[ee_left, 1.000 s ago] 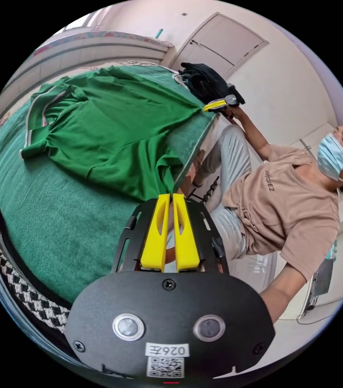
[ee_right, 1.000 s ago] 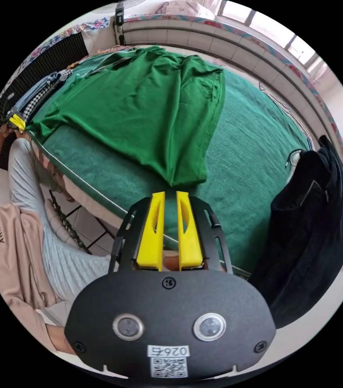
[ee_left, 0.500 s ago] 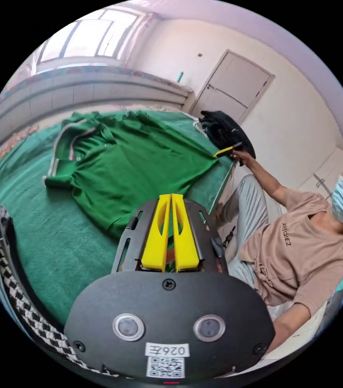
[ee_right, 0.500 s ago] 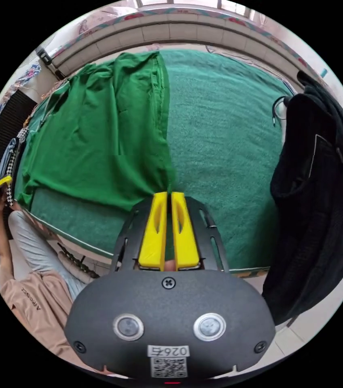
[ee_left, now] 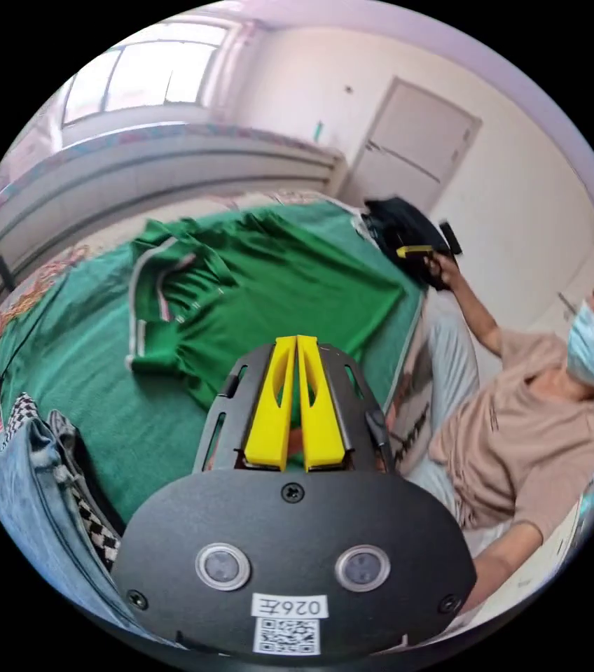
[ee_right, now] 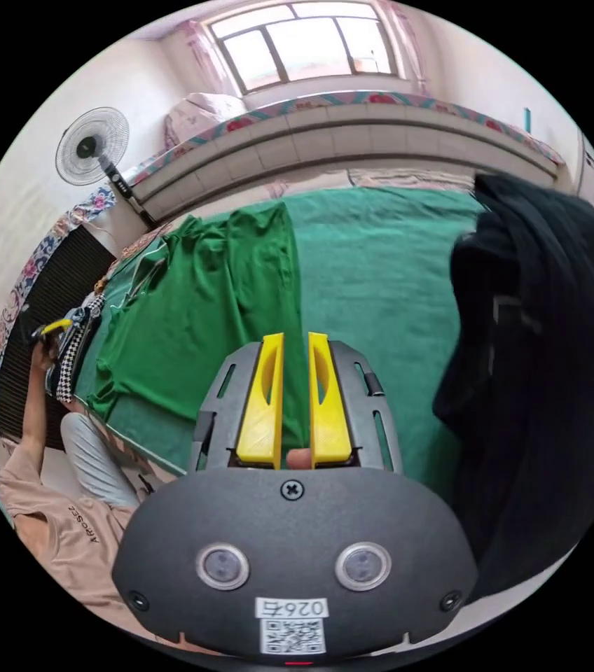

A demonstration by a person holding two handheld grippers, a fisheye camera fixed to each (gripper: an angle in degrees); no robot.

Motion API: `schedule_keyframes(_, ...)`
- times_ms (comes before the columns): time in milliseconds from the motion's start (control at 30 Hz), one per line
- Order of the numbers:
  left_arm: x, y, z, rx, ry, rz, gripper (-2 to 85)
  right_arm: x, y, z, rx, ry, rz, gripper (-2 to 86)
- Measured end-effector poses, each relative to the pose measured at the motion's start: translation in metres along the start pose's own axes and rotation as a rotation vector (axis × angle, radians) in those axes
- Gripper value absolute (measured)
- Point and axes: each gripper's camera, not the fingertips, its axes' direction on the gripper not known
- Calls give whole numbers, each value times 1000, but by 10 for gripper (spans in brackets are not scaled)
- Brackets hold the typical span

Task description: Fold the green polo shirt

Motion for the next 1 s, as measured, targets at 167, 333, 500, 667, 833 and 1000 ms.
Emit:
schedule_keyframes(167, -53, -66, 28, 186, -170, -158, 103, -90, -120, 63, 13, 85, -100, 38)
schedule_keyframes(333, -114, -132, 111, 71, -401, -234, 135, -135, -222, 157, 4, 131, -104, 45)
schedule_keyframes(500, -167, -172, 163, 25, -526, -313, 153, -157, -291, 248, 15, 169, -59, 68)
schedule_keyframes(667, -218, -192, 225, -124, -471, -403, 192, -161, -317, 357, -118, 93, -46, 103)
schedule_keyframes(833, -210, -186, 209, -47, -547, -360, 15, -192, -295, 373, -52, 343, -225, -6)
schedule_keyframes(1000, -231, -139, 181, 160, -456, -465, 18, -126, -288, 344, 117, 487, -72, -1)
